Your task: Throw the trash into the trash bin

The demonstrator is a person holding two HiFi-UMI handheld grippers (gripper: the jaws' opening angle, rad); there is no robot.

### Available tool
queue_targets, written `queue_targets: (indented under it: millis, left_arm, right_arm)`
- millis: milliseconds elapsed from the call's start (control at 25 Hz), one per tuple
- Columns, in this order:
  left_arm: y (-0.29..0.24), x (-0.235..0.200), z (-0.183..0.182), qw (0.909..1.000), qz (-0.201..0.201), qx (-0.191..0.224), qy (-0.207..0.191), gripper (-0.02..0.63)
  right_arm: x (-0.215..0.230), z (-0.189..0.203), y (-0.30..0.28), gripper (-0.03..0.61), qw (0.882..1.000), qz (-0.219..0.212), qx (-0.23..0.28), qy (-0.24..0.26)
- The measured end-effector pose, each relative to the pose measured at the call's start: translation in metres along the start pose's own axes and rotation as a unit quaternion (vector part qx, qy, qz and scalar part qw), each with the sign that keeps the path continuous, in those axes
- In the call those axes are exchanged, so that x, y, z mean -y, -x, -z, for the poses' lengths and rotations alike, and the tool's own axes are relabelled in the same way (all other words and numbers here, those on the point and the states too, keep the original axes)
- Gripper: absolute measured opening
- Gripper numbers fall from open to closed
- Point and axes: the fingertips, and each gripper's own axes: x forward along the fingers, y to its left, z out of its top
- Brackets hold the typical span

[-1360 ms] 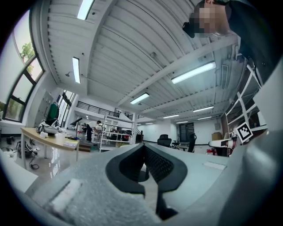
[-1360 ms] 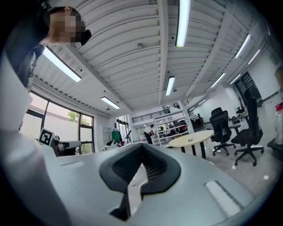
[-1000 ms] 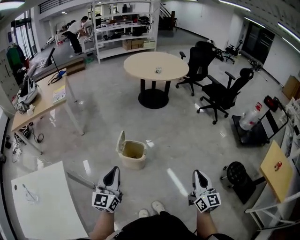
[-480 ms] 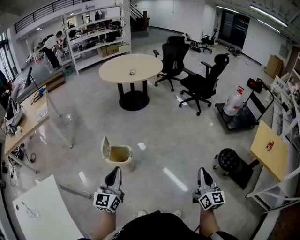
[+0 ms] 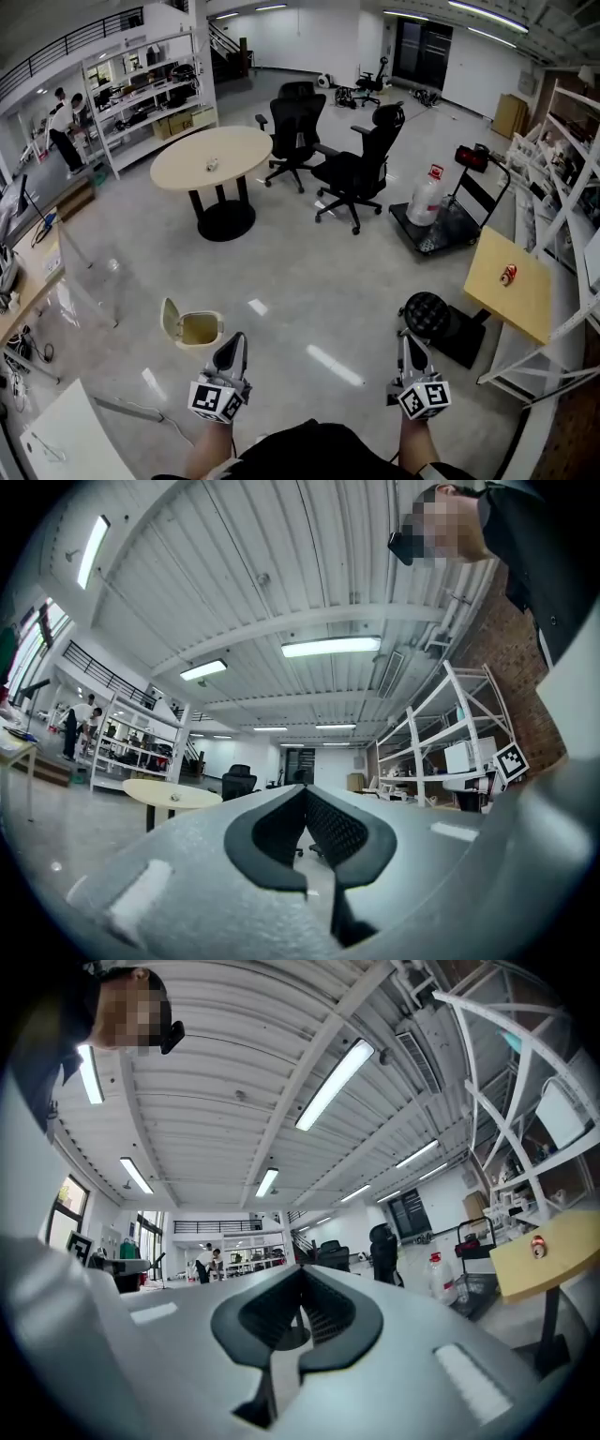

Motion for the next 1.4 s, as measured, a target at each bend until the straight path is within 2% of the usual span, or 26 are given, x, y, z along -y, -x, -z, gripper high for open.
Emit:
queue_targets:
  millis: [240, 480, 640, 760, 1000, 1200, 1400]
  left_arm:
    - [-0.071, 0.078, 0.021, 0.998, 0.06, 0.005, 0.019, 0.005]
    - [-0.115, 0.152, 0.022, 0.9913, 0.124, 0.005, 0.045, 0.005]
    - [-0.135, 0.179, 0.029, 0.9877, 0.15, -0.006, 0.042, 0.005]
    - [-0.143, 0.19, 0.038, 0.9857, 0.165, -0.017, 0.031, 0.005]
    - [-0.152, 0.176, 0.055, 0.9887, 0.145, -0.028, 0.024, 0.005]
    - [-0.173, 0.135, 0.066, 0.9924, 0.116, -0.03, 0.03, 0.003]
    - [-0.212, 0.088, 0.059, 0.9961, 0.08, -0.027, 0.025, 0.003]
  right_arm:
    - [0.084, -0.021, 0.046, 0.005, 0.998, 0.061, 0.02, 0.014]
    - [0.135, -0.035, 0.098, 0.005, 0.993, 0.114, 0.032, 0.022]
    - [0.159, -0.042, 0.125, 0.005, 0.988, 0.148, 0.041, 0.018]
    - [0.174, -0.033, 0.136, 0.005, 0.985, 0.165, 0.037, 0.018]
    - [0.177, -0.012, 0.115, 0.005, 0.988, 0.155, 0.013, 0.003]
    - [0.183, -0.01, 0.073, 0.005, 0.989, 0.15, 0.007, 0.007]
    - [0.182, -0.015, 0.005, 0.005, 0.991, 0.13, 0.016, -0.003]
